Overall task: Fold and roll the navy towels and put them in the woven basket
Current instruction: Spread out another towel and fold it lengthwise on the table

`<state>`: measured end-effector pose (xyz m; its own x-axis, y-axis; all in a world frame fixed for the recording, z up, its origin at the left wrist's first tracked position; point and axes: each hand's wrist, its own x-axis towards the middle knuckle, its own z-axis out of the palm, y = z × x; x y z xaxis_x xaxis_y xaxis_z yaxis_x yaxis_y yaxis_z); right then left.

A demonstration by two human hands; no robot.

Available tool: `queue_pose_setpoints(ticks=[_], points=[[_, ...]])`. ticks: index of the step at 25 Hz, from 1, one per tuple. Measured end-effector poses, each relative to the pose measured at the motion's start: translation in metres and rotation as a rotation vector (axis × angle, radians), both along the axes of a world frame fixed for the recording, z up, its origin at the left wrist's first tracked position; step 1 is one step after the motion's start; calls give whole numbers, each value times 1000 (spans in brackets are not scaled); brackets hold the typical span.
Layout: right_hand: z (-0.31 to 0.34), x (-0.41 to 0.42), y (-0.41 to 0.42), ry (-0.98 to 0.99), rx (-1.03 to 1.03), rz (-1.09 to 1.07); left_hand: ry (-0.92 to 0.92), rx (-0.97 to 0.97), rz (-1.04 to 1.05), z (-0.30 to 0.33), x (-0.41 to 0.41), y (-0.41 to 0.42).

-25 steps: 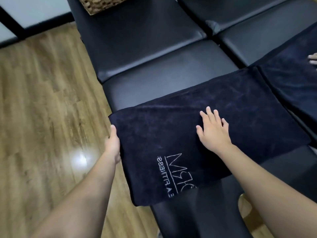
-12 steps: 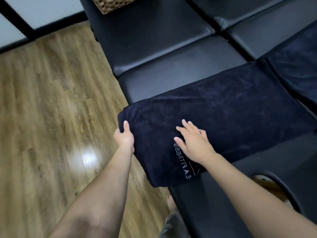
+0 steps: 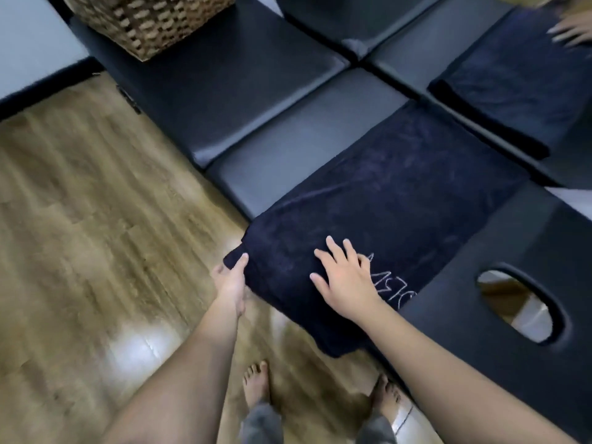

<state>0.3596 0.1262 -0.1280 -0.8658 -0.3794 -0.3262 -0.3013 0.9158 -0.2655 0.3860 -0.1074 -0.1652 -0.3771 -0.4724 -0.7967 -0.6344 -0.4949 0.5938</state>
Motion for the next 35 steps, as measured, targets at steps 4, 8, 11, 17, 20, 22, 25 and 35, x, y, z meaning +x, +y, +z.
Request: queue_pose_setpoints(ticks=[4,8,11,17,20,22,25,35], points=[[-8,19,-19,81,-21,-209,139,-490,-546,17,-24,-21],[-5,60,-19,122,-14,-397,201,-438,-756,32,-52,-13],[-6,67,-9,168,-23,-482,162,-477,-777,25,-62,-9],[-10,81,-10,270,-51,-699,51,-554,-980,25,-61,-25],[-12,90,-12,348,-4,-855,183,-434,-1027,27,-68,-33],[-14,95,-13,349,18,-1063,221,-411,-1125,30,-80,-35],[-21,106,-26,320,-72,-1350,235,-390,-1258,26,-90,-48],[-44,158,-69,97,-806,-1887,178,-349,-1358,36,-96,-54]])
